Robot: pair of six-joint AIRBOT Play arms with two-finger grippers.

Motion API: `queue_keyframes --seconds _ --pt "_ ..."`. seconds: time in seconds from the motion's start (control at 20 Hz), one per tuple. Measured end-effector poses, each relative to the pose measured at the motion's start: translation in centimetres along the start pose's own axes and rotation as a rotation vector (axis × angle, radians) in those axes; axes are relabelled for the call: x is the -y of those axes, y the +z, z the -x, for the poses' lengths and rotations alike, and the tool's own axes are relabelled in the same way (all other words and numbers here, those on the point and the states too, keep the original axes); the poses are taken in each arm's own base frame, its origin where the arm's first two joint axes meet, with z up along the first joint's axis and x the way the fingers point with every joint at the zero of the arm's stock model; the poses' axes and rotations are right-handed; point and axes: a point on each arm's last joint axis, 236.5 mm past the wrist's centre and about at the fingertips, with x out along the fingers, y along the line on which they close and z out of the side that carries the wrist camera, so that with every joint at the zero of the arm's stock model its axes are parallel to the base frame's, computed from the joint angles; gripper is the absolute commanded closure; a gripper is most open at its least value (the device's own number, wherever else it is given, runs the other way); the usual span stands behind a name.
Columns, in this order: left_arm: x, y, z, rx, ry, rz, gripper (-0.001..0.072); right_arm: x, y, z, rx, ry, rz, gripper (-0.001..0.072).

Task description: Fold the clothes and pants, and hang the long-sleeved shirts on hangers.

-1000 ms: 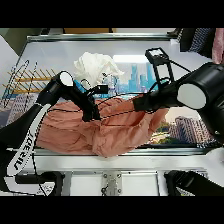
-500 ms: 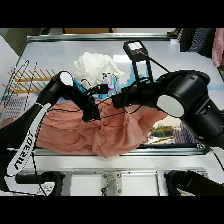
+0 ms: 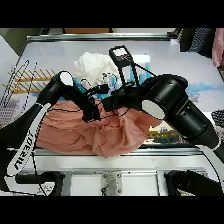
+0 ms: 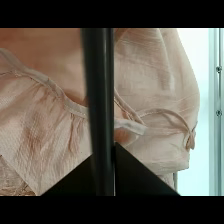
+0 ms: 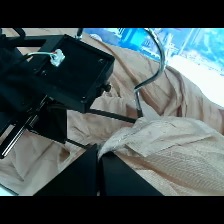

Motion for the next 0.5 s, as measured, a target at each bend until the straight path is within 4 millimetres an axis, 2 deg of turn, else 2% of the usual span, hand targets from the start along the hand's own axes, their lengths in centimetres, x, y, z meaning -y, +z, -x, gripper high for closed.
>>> queue_keyframes --seconds 0.05,0.15,0.2,0.35,0.5 --pt "0.0 0.0 0.0 0.0 0.0 0.0 0.07 -0.1 0.0 0.0 -0.001 0.001 0.001 0.0598" --pt "0.0 0.0 0.0 0.0 0.0 0.0 0.07 -0.5 -0.2 0.0 -0.008 0.017 -0.002 0.0145" --pt "0.0 0.0 0.0 0.0 0.0 0.0 0.07 -0.7 -0.3 0.0 -0.013 0.026 -0.002 0.0109" --pt "0.0 0.0 0.0 0.0 0.0 -0.002 0.07 -1.0 -0.8 0.6 -0.03 0.047 0.027 0.0109" --pt "0.0 0.0 0.0 0.0 0.0 -0.002 0.07 -0.5 -1.4 2.1 -0.054 0.061 0.036 0.0109"
